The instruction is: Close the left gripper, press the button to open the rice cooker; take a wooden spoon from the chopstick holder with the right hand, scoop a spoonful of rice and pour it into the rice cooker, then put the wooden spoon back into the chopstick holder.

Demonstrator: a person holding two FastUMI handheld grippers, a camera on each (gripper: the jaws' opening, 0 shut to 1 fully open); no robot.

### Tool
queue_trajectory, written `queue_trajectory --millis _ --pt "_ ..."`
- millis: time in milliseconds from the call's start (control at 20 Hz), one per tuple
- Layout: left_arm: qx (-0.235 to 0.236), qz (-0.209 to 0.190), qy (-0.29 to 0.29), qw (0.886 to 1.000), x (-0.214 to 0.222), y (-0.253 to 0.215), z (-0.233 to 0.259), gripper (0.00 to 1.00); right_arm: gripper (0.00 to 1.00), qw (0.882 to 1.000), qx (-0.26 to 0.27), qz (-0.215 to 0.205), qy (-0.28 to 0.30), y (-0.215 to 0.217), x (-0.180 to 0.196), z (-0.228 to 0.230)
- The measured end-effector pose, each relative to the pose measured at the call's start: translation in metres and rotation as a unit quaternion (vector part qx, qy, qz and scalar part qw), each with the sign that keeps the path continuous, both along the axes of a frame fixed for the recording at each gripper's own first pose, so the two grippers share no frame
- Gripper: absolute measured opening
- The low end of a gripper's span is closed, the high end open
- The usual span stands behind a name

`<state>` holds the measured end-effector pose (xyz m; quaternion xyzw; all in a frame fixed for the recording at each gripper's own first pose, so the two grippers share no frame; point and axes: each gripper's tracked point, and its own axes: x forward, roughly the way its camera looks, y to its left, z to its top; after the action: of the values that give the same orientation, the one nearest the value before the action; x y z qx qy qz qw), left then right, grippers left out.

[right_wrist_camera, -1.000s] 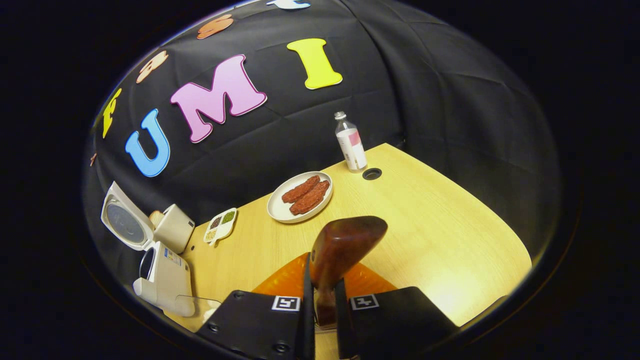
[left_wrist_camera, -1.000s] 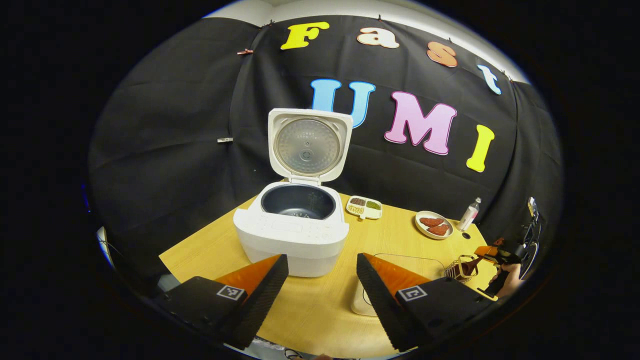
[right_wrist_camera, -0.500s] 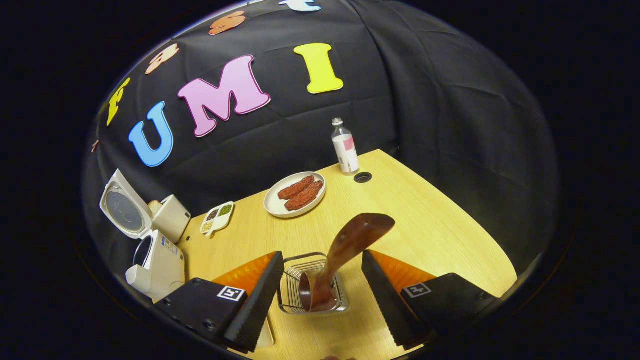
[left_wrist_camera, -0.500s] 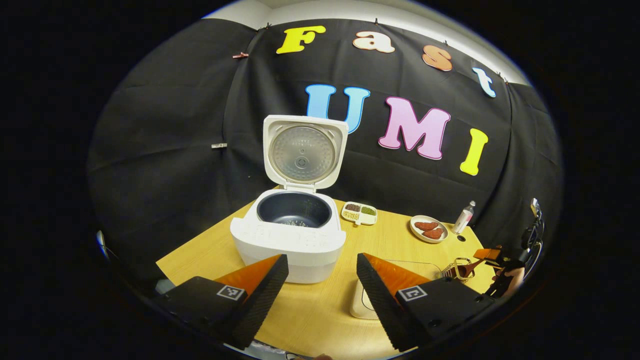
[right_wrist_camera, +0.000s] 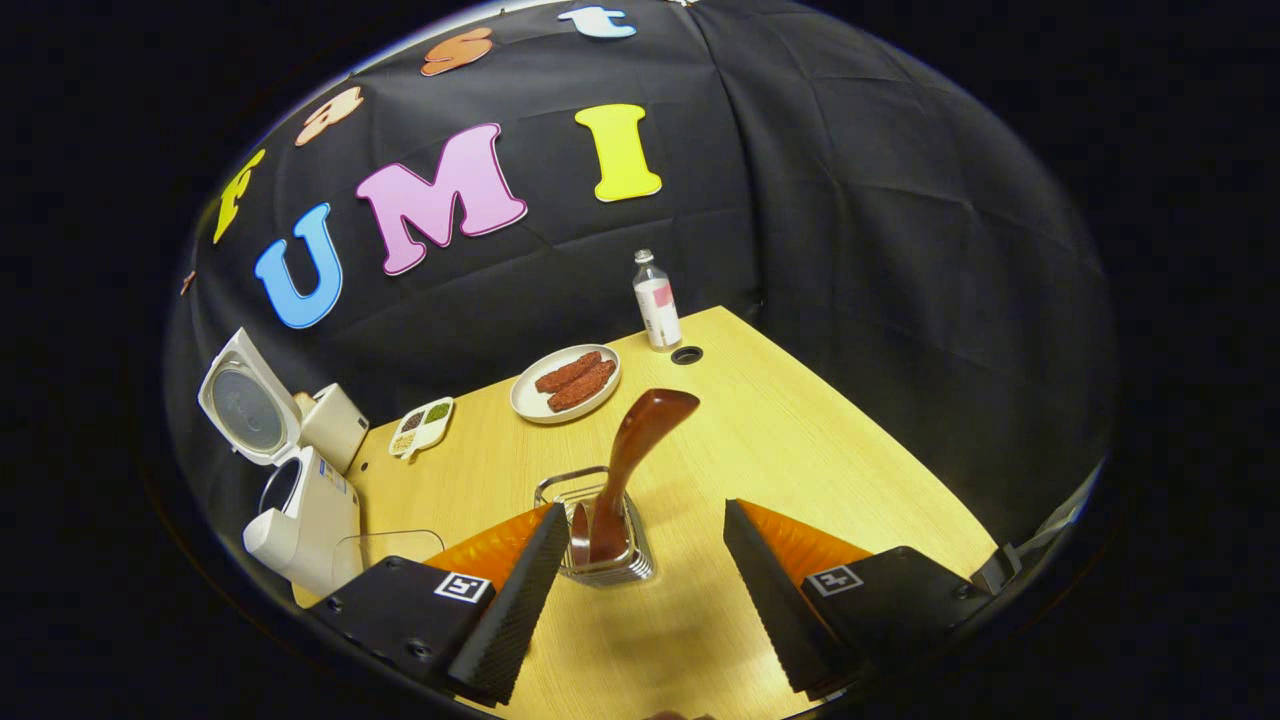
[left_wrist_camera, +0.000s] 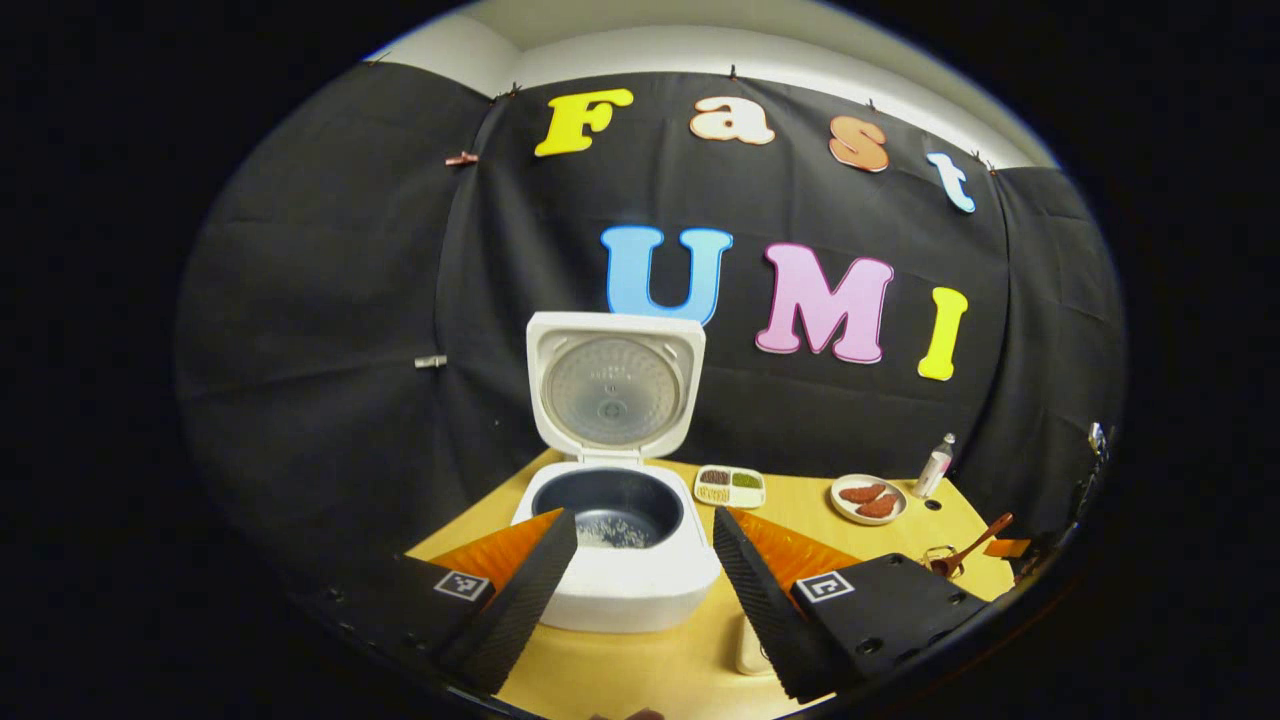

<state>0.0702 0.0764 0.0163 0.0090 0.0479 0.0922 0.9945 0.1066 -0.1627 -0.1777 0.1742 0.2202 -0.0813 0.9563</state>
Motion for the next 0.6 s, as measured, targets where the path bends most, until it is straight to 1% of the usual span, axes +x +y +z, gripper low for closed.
queue_trajectory --millis 150,250,350,450,600 --pt "0.018 -0.008 -0.020 1.000 0.019 0.011 0.033 0.95 0.99 1.000 -0.001 -0.016 0.000 -0.005 -0.022 -0.001" --pt "0.014 -0.008 -0.030 0.999 0.034 0.018 0.054 0.95 0.99 1.000 -0.003 -0.021 0.007 -0.007 -0.038 -0.005" --pt "0.003 0.002 -0.034 0.999 0.051 0.032 0.073 0.95 0.99 1.000 0.009 -0.026 0.013 -0.005 -0.052 -0.009" --pt "-0.008 0.013 -0.022 1.000 0.071 0.046 0.082 0.95 0.99 0.999 0.011 -0.030 0.021 -0.003 -0.064 -0.017" --pt "0.002 0.016 -0.025 1.000 0.098 0.062 0.105 0.95 0.99 0.999 0.005 -0.025 0.035 0.004 -0.079 -0.024"
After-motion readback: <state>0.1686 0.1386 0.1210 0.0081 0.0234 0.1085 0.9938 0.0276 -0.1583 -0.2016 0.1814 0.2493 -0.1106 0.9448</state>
